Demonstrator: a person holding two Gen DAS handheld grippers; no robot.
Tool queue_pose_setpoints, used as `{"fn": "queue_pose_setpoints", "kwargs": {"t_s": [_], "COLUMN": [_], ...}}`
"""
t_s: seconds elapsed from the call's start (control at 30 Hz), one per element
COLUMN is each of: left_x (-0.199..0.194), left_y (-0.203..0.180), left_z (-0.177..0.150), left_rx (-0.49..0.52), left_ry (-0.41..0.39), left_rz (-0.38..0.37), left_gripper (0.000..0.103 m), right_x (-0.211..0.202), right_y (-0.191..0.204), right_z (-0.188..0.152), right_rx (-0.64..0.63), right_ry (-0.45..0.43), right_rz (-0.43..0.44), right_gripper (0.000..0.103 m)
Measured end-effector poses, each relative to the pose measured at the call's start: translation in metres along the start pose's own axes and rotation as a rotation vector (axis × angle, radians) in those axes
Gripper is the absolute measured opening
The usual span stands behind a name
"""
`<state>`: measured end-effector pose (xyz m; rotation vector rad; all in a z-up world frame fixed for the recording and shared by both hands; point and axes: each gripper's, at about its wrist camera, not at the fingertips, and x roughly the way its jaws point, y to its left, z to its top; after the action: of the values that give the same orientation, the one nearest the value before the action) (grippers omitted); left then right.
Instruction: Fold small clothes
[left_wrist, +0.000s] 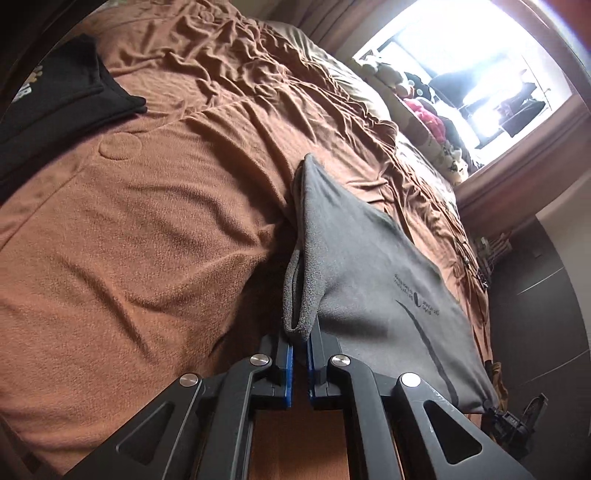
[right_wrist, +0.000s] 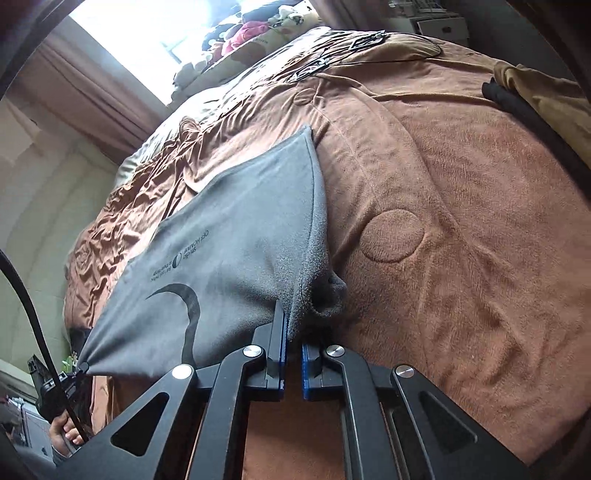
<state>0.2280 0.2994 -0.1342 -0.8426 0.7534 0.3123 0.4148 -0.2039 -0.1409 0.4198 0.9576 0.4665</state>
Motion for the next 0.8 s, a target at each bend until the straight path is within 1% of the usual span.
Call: {"fn": "queue_pose_setpoints", "kwargs": {"t_s": [0.33, 0.57, 0.8], "left_x": [-0.046, -0.071, -0.095], "left_y": [0.025, 0.046, 0.056], "left_z": [-0.022, -0.044, -0.064], "left_rx": [-0.003, -0.013, -0.011], "left_ry": [-0.022, -0.028, -0.038], "left_rz": [-0.040, -0.048, -0.060], "left_gripper": [0.005, 0.005, 0.005], "right_x": [-0.038, -0.063, -0.077], "right_y": [0.002, -0.002, -0.005], "right_z": [-0.027, -0.048, -0.070], "right_rx": [-0.017, -0.025, -0.032], "right_ry": [0.002, -0.003, -0.001], "right_rz": [0.015, 0.031, 0.042], "right_gripper": [0.002, 0.002, 0.002]}}
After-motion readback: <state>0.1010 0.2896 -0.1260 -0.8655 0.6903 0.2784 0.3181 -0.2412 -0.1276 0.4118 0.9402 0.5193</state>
